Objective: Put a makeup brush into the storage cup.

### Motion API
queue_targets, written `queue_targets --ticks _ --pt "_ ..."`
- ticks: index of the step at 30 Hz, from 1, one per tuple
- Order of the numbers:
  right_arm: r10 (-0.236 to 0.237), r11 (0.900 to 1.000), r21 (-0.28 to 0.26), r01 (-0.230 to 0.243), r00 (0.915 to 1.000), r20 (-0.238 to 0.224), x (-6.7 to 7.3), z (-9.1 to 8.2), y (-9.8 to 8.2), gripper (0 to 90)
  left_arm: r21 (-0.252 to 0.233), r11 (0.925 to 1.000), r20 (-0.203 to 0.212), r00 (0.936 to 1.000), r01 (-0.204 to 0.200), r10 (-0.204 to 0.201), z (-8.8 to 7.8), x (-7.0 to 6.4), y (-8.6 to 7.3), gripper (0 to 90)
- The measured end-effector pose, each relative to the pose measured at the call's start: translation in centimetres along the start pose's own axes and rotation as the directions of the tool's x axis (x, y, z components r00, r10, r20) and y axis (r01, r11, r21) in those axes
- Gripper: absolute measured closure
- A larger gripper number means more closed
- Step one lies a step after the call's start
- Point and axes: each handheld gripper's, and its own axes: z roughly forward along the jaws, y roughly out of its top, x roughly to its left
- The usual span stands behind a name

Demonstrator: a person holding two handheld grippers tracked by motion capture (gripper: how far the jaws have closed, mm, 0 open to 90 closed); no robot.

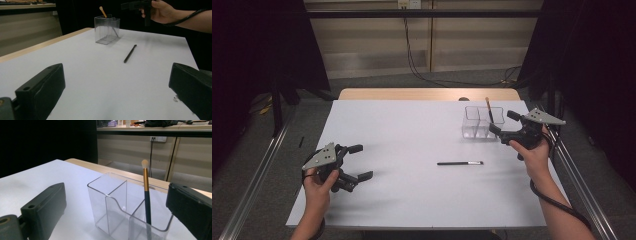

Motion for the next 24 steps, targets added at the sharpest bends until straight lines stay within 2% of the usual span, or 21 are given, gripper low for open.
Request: queue_targets --ticks 12,24 --pt "0.022 1.0 0.011 -0.022 0.9993 -0.032 1.0 -0.6 -1.1 0.0 -0.002 1.0 -0.003 1.0 0.001 -0.001 -0.2 0.0 0.0 0.5" --pt "0.027 0.999 0.031 -0.026 0.9992 -0.031 1.4 -1.7 -2.4 0.0 0.001 1.0 -0.004 1.0 -0.002 0.002 -0.1 0.1 0.0 0.5"
